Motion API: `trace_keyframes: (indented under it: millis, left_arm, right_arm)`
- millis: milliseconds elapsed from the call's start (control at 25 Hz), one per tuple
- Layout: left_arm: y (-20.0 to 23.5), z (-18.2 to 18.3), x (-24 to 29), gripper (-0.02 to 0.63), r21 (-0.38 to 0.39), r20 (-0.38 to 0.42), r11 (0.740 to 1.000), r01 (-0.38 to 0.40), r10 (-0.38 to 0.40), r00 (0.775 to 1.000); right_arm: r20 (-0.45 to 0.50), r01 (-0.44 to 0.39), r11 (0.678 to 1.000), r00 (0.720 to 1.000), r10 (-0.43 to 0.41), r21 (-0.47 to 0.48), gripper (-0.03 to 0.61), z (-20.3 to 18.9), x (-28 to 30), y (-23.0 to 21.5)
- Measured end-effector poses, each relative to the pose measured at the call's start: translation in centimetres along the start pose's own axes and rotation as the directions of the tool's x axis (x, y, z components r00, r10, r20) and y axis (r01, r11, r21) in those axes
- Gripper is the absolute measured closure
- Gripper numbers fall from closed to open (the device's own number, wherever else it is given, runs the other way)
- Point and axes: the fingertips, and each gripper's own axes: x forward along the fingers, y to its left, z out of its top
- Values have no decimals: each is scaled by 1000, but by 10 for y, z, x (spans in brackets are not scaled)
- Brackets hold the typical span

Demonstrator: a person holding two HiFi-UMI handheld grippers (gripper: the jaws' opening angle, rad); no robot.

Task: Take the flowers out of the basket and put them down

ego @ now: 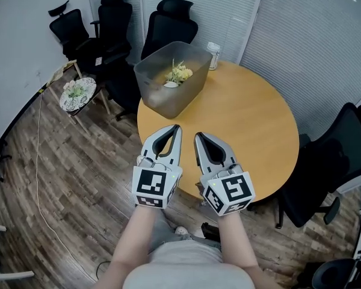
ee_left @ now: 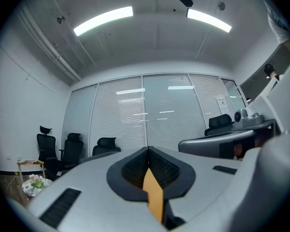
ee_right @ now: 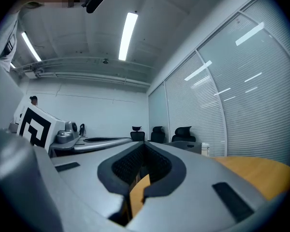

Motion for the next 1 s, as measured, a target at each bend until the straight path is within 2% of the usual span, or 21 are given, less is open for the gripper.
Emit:
trace_keyframes:
  millis: [200,400,600,720,1000]
  left_arm:
    - [19,-4,32,611,5,-4,999,32,-32,999]
    - [47,-2,61,611,-18,7,999,29,-29,1000]
    - [72,-2,95,612,22,-6,998,65,-65,998]
    - [91,0,118,612,5,-4,996,86,-86,996]
    - [148,-3,172,612,-21,-35,998,61,-62,997]
  right_arm:
    - [5,51,999,999,-51,16,555,-5,24,-23]
    - [2,77,997,997,-77,21,555,-7,54,-40]
    - [3,98,995,995,-98,15,555,-7,90,-56]
    - [0,112,994,994,-112,11,555,-7,113,-66]
    - [-15,153,988,988,-152,12,555,-11,165,-95]
